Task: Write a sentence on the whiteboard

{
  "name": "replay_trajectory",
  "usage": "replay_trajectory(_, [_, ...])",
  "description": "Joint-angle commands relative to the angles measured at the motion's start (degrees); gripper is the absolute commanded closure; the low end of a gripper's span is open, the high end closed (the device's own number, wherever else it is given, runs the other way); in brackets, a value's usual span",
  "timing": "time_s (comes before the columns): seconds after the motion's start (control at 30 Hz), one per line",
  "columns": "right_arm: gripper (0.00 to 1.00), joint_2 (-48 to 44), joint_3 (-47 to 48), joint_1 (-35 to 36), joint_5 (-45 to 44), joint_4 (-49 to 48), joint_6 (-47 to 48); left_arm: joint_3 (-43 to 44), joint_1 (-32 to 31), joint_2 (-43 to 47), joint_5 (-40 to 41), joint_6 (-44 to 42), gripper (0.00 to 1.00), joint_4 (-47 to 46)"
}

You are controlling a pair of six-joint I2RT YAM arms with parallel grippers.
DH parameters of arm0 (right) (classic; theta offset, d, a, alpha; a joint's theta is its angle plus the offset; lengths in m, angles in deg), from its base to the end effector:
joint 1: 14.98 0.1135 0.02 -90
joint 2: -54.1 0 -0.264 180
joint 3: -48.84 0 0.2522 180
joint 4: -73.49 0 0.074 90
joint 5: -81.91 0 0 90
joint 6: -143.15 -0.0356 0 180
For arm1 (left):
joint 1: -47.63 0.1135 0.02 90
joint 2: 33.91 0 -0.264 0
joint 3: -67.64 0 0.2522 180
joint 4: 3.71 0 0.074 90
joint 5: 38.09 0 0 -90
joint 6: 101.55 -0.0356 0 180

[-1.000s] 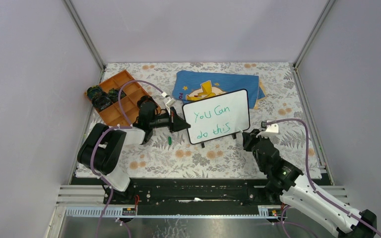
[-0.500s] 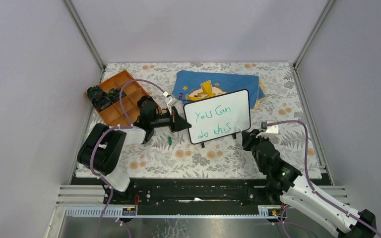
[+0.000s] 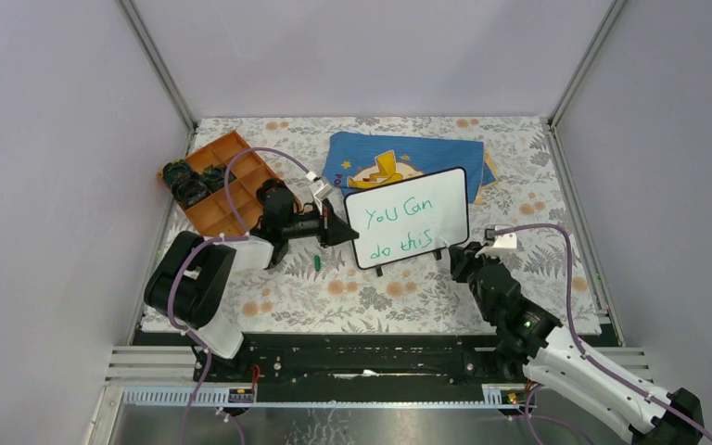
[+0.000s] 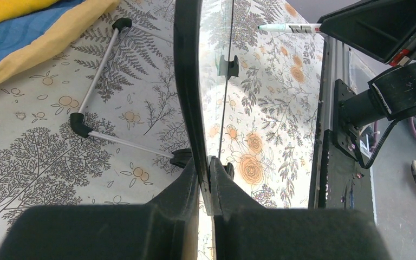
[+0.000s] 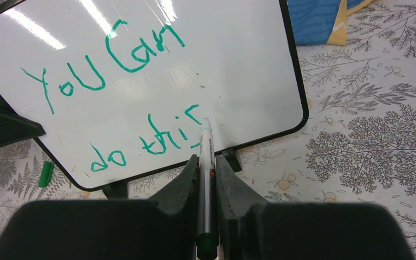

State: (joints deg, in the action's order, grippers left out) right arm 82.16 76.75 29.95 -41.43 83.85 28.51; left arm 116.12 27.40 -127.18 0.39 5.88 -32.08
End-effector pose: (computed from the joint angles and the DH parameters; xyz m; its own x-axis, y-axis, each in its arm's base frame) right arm 0.1138 0.0859 0.2181 -0.2039 0.2886 -0.9355 -0.1347 0.9382 0.3188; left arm 0.2777 -0.1321 0.1722 -0.5286 -0.0039 -0.8489 0.7981 0.3386 -0.4984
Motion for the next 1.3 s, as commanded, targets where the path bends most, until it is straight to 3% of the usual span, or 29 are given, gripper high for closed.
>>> replay_trajectory(0.0, [1.00, 1.1, 0.4, -0.4, 0.5, -2.9, 0.4, -1.4, -1.3, -1.9, 2.0, -5.2, 1.00, 10.0])
replay_trajectory(0.43, [1.00, 6.8, 1.0, -0.4, -1.4, -1.1, -1.5, -1.2, -1.3, -1.6, 2.7, -6.1, 1.00, 11.5])
replay_trajectory(1.27, [1.00, 10.0, -0.5, -0.4, -4.6, -9.1, -0.7, -1.2, -1.4, -1.6, 2.8, -6.2, 1.00, 11.7])
